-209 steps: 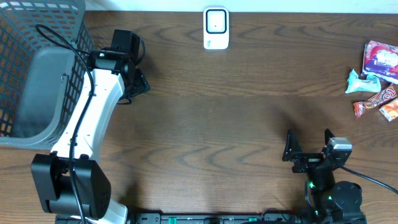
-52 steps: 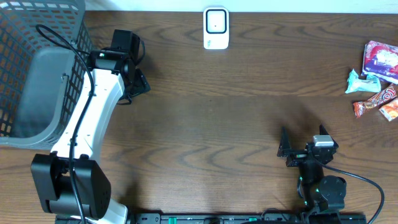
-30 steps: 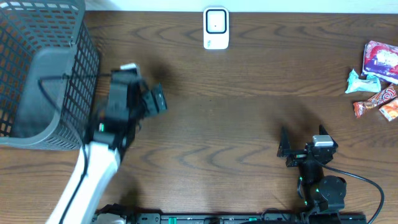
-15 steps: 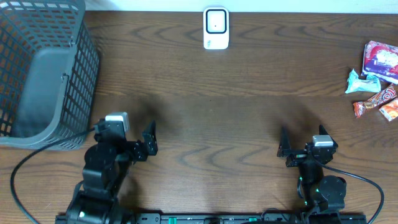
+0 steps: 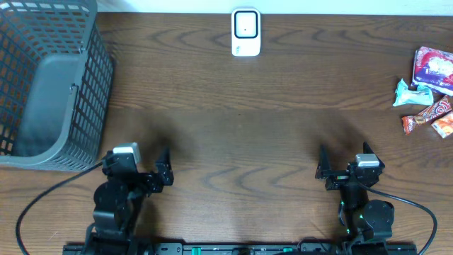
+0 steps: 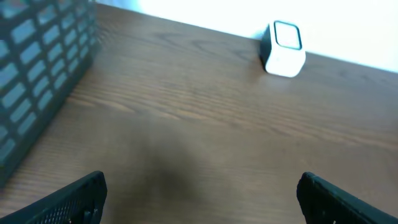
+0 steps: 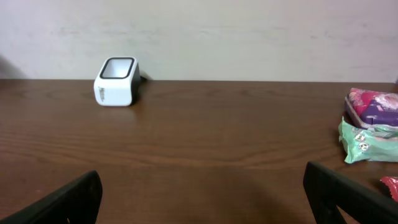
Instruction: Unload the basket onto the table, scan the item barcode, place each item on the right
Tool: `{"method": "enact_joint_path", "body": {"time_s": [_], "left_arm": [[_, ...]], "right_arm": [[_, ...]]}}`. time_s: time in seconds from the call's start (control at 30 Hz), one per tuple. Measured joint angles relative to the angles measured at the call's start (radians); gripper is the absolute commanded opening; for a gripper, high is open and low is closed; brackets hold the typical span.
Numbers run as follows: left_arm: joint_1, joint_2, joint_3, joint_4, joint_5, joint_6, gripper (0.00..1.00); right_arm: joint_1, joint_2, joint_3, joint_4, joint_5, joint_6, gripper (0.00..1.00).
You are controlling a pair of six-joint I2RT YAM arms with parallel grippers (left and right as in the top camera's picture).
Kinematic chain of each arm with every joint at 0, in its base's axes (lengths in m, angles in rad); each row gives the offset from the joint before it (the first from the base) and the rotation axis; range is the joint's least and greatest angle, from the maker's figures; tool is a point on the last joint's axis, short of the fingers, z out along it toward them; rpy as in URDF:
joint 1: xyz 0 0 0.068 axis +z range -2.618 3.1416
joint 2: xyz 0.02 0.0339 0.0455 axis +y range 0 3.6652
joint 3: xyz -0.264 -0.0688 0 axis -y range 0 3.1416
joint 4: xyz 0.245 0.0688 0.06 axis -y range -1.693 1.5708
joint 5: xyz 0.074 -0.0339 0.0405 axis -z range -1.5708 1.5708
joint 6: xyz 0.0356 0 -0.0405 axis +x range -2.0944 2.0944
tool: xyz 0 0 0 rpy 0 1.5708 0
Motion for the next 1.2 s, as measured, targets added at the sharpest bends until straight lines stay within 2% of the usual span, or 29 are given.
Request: {"method": "enact_joint_path", "body": {"time_s": [0.33, 0.73, 1.0, 1.2], "left_arm": [[0.059, -0.161, -0.142, 0.237, 0.046, 0.0, 0.98], [0.065, -0.195, -0.266, 0.492, 0.053, 0.0, 0.98], [0.065, -0.204, -0.277, 0.541, 0.052, 0.0, 0.98], [0.08, -0.223, -0.277, 0.52, 0.052, 0.0, 0.98]], "right_arm": [[0.0, 0.0, 0.0, 0.0, 0.0, 0.0, 0.99], [0.0, 0.0, 0.0, 0.0, 0.0, 0.0, 0.99], [0.0, 0.0, 0.0, 0.0, 0.0, 0.0, 0.99], [0.0, 0.0, 0.0, 0.0, 0.0, 0.0, 0.99]]}}
